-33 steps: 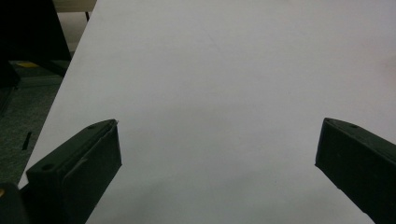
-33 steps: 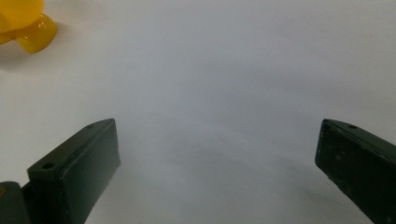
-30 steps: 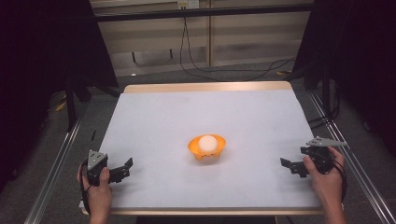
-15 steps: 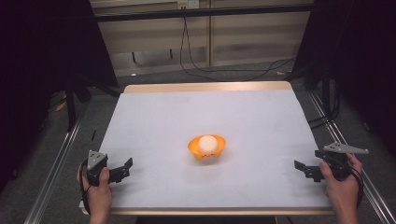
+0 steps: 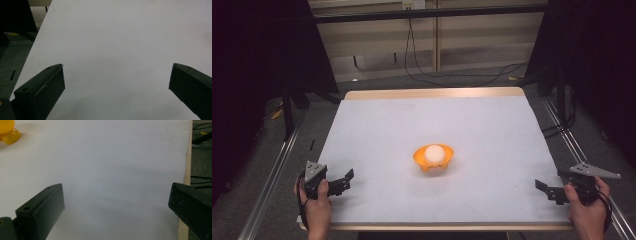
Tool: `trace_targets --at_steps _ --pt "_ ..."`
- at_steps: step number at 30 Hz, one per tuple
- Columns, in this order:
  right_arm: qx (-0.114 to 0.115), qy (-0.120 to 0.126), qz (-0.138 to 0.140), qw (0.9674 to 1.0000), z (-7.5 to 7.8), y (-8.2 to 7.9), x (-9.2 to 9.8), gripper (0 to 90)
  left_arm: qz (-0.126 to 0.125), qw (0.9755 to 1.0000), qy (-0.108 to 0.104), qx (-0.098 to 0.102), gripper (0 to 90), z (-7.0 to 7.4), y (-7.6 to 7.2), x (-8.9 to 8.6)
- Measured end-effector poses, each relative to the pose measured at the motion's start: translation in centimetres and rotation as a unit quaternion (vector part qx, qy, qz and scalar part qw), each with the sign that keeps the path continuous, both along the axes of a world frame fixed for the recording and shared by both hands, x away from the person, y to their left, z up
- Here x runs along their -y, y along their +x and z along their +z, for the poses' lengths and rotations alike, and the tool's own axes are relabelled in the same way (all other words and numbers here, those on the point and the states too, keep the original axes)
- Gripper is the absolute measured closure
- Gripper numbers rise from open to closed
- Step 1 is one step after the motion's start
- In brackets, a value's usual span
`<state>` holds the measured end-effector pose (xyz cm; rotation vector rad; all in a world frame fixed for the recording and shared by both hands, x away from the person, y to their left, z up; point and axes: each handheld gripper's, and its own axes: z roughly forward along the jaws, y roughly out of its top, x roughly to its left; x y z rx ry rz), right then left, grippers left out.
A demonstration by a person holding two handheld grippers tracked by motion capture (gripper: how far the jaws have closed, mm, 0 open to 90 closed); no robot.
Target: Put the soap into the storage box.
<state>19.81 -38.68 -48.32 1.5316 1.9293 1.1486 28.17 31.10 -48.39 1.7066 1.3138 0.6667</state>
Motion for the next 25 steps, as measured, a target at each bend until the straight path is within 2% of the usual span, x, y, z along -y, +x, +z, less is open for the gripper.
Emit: trace_targets --at_steps 4,10,12,17,20,25 --pt "0.008 0.001 0.0 1.0 -0.04 -0.17 0.04 0.3 0.0 1.0 -0.001 0.0 0.1 -0.01 0.0 0.0" --pt "0.005 0.008 -0.007 0.9999 -0.44 -0.26 0.12 1.1 0.002 1.0 0.001 0.001 0.1 0.0 0.0 -0.01" --pt "0.018 0.005 -0.01 0.9998 -0.47 -0.54 0.06 2.4 0.002 1.0 0.001 0.001 0.0 0.0 0.0 -0.01" --pt "0.031 -0.001 -0.009 0.9995 -0.46 -0.8 -0.03 3.4 0.0 1.0 0.0 0.0 0.1 -0.01 0.03 0.0" --pt "0.034 0.002 -0.01 0.9994 -0.45 -0.86 0.02 3.4 -0.002 1.0 -0.004 -0.003 0.1 -0.04 0.11 0.05" --pt "0.034 0.008 -0.013 0.9993 -0.47 -0.85 0.18 2.3 -0.006 0.9999 0.003 -0.012 0.3 -0.05 0.26 0.06"
